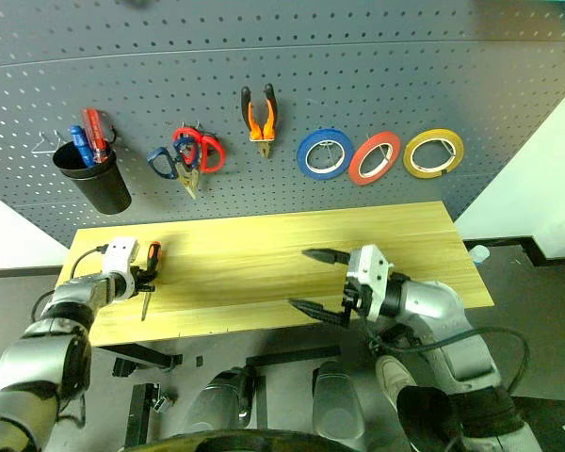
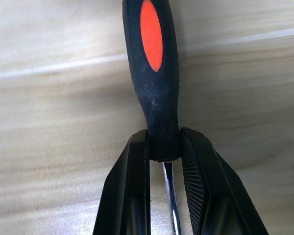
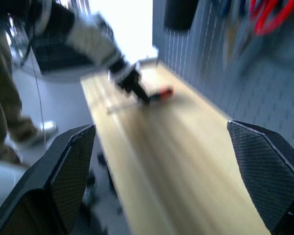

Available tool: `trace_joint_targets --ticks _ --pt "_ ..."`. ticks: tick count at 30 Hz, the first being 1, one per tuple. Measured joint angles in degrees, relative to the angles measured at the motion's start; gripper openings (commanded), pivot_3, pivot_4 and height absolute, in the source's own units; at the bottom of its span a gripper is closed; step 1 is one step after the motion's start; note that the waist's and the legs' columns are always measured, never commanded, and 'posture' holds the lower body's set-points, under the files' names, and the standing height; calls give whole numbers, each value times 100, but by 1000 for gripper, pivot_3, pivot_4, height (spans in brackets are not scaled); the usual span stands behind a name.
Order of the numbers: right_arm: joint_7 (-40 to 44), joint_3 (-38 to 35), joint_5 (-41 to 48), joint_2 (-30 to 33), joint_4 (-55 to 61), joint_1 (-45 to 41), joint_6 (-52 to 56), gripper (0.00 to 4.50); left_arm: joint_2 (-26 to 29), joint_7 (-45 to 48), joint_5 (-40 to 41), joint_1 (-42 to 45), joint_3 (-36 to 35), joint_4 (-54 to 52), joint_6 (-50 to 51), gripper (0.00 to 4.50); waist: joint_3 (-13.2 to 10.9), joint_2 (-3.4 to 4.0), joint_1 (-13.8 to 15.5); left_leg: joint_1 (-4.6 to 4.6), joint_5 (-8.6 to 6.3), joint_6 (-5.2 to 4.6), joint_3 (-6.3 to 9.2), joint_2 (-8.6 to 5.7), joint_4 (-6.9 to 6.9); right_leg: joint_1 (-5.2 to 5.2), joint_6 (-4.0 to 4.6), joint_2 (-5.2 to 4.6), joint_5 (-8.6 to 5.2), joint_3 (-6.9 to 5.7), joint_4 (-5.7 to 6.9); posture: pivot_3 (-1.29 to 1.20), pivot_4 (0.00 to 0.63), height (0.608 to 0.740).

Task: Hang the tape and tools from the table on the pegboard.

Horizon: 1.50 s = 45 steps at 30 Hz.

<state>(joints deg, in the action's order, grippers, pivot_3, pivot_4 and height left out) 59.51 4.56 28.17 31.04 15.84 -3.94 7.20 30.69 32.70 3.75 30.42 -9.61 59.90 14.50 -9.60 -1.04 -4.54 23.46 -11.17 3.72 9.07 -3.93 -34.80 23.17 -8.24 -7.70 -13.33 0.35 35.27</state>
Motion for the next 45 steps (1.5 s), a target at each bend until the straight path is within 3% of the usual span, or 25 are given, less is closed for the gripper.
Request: trace_joint_targets --ticks 7,13,18,24,31,35,41,45 --pt "58 -133 865 -341 57 -1087 501 4500 57 648 1203 -2165 -812 -3625 200 540 5 5 65 0 0 1 -1 18 19 14 39 8 7 2 -3 -102 89 740" --pt "254 -185 1246 -568 -332 -1890 730 4500 55 1115 2512 -3062 -1610 -5790 475 540 22 11 117 0 -6 11 -13 18 13 4 58 6 10 2 -17 -55 66 740" --pt "498 -179 1254 -640 -665 -2160 746 4500 107 1072 3284 -2983 -1936 -6605 774 540 51 36 202 -3 1 0 -19 20 14 5 57 18 11 2 -14 -29 48 740" --pt "624 -68 1061 -782 -899 -2252 705 4500 474 578 3602 -1513 -2132 -7119 708 540 77 30 239 -9 7 2 -34 44 1 -1 54 49 32 11 -13 -35 39 740" --pt "617 -88 938 -779 -946 -2197 686 4500 819 448 3103 -186 -2071 -6172 -141 540 109 42 174 -36 8 0 -83 82 9 2 57 86 38 53 -8 -51 32 740" --pt "567 -103 872 -784 -942 -2109 665 4500 1094 456 2308 488 -1771 -4656 -1014 540 138 36 184 -42 9 -1 -93 83 7 -3 49 89 42 61 -7 -69 29 740" --pt "468 -150 808 -761 -931 -1897 653 4500 1102 700 1800 741 -1444 -3131 -1987 540 153 13 170 -42 9 -1 -100 83 6 -1 49 89 58 70 -10 -84 28 740" --pt "420 -182 806 -746 -917 -1833 653 4500 1027 833 1765 802 -1396 -2687 -2305 540 163 -2 139 -42 9 -1 -100 84 5 -2 48 89 60 70 -9 -85 27 740"
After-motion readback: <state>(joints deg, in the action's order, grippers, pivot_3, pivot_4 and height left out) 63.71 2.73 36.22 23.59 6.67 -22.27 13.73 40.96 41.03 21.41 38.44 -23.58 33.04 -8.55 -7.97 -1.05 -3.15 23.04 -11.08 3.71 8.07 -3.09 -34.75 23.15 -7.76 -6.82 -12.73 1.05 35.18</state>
